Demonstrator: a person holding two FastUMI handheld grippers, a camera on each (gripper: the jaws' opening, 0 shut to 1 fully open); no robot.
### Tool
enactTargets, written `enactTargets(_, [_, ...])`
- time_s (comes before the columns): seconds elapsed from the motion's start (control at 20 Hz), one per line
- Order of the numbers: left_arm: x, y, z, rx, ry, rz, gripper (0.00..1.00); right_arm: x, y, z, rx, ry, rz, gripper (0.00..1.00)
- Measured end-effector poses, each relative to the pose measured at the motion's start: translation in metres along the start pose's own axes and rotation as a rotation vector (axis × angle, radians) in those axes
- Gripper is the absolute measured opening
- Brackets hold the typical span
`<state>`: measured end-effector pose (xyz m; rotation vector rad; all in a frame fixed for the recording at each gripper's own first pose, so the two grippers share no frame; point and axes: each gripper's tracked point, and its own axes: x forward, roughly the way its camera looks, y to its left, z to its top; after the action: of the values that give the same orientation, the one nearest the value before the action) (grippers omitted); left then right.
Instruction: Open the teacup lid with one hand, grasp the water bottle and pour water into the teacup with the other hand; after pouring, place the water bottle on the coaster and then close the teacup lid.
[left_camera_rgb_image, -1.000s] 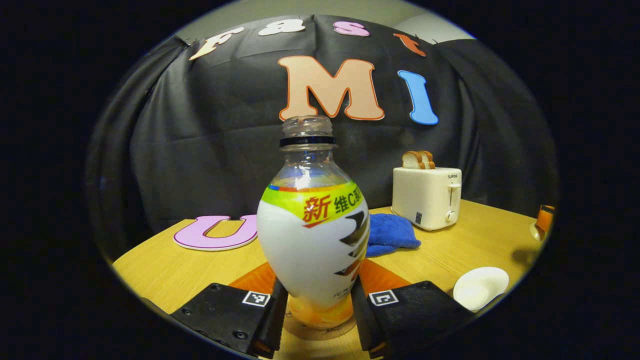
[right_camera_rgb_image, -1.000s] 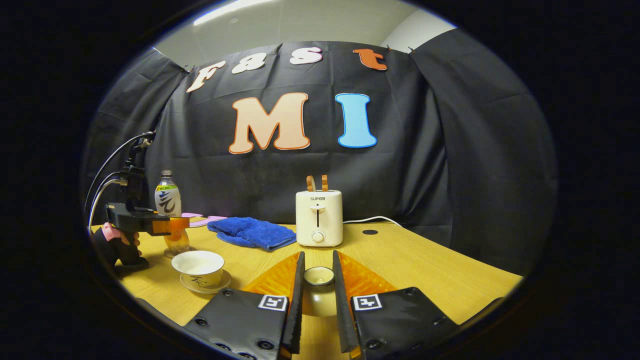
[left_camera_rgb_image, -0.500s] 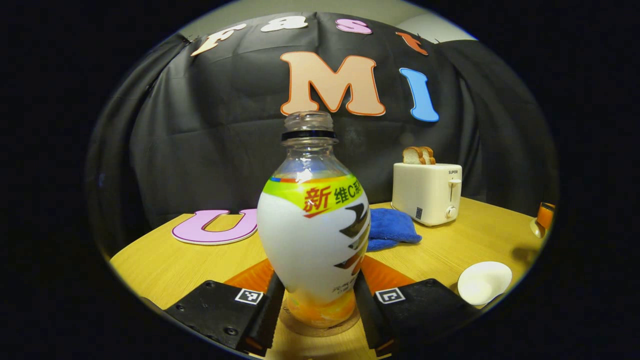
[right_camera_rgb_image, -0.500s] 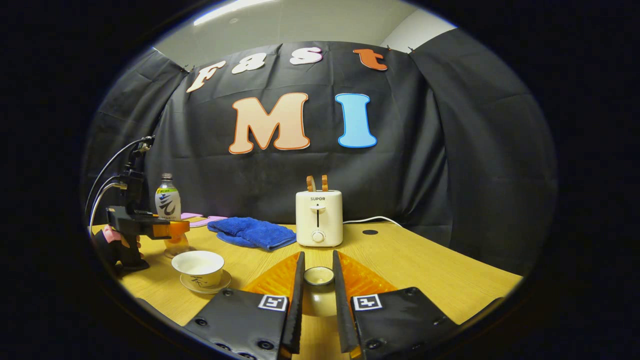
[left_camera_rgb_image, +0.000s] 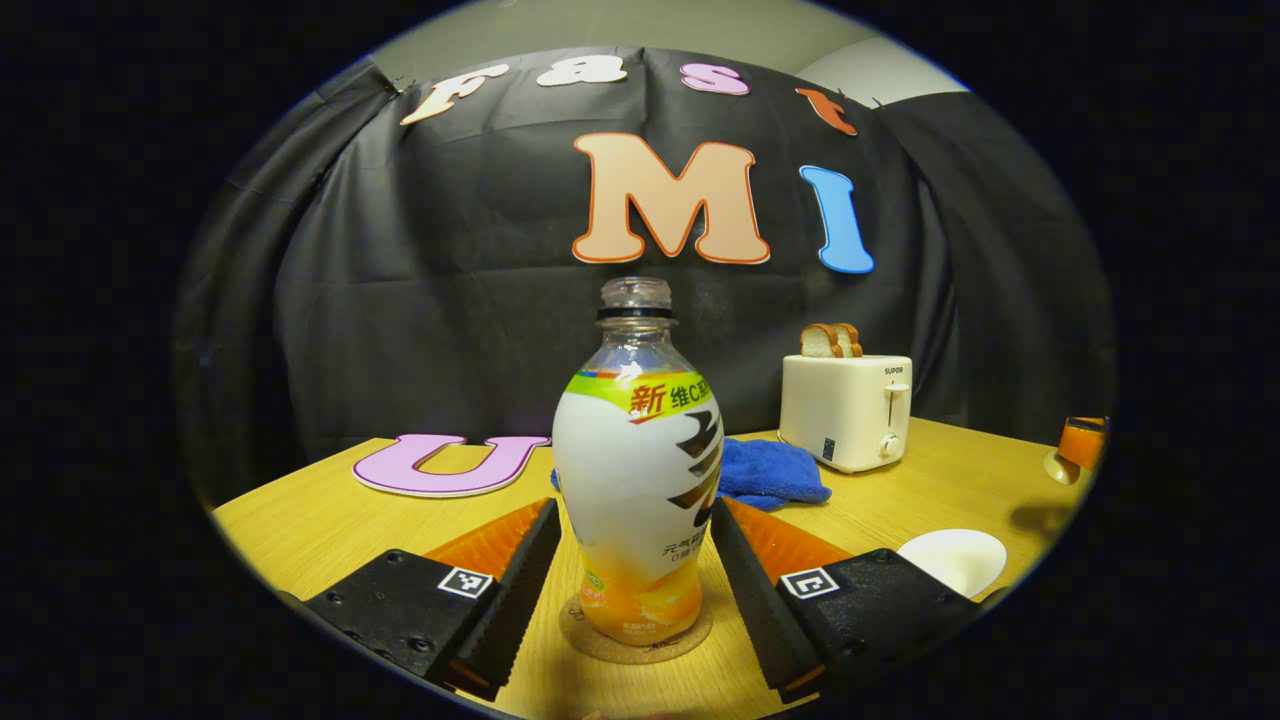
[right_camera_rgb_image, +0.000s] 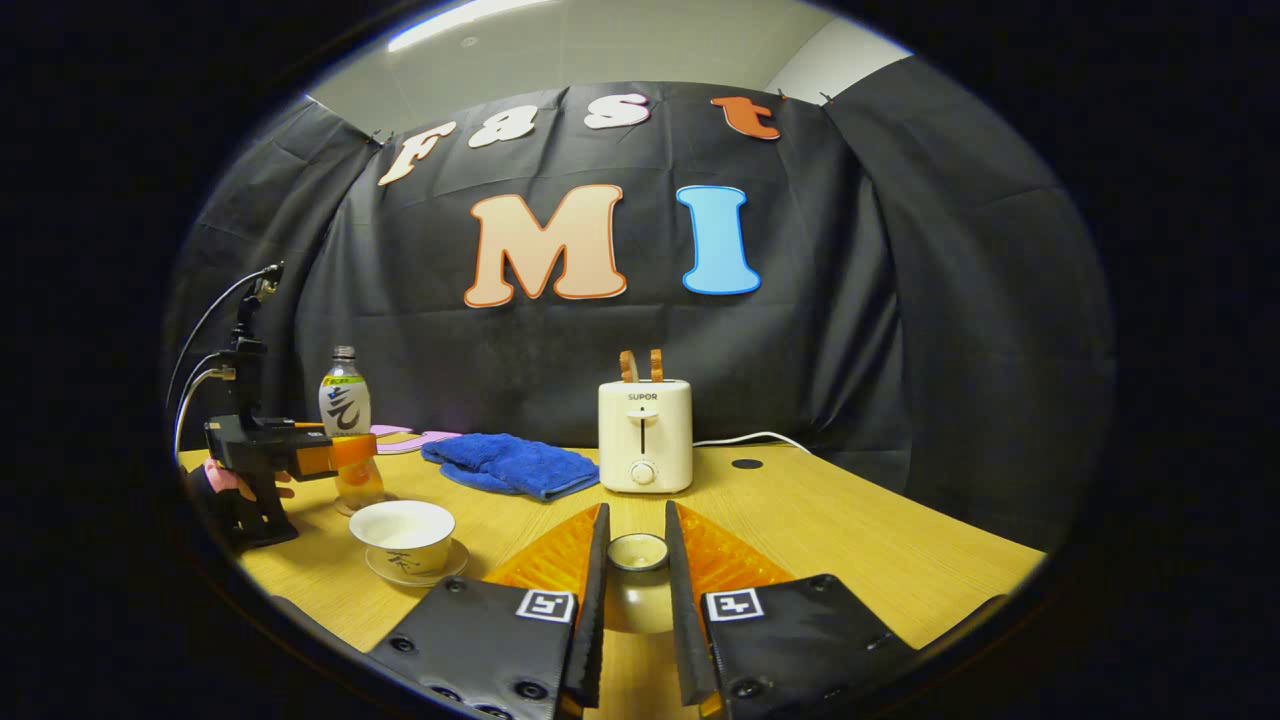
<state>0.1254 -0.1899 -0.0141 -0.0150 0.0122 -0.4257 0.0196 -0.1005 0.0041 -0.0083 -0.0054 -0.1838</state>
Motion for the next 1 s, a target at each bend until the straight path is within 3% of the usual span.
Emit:
enactTargets(0.6, [-0.094, 0.003, 0.007, 0.001, -0.027, 0.051, 0.87, -0.002, 0.016, -0.001, 0.003, 0.004, 0.083, 0.33])
enactTargets(1.0, [-0.126, 0.049, 0.008, 0.007, -0.018, 0.249, 0.87, 0.005, 0.053, -0.003, 0.005, 0.008, 0.146, 0.33])
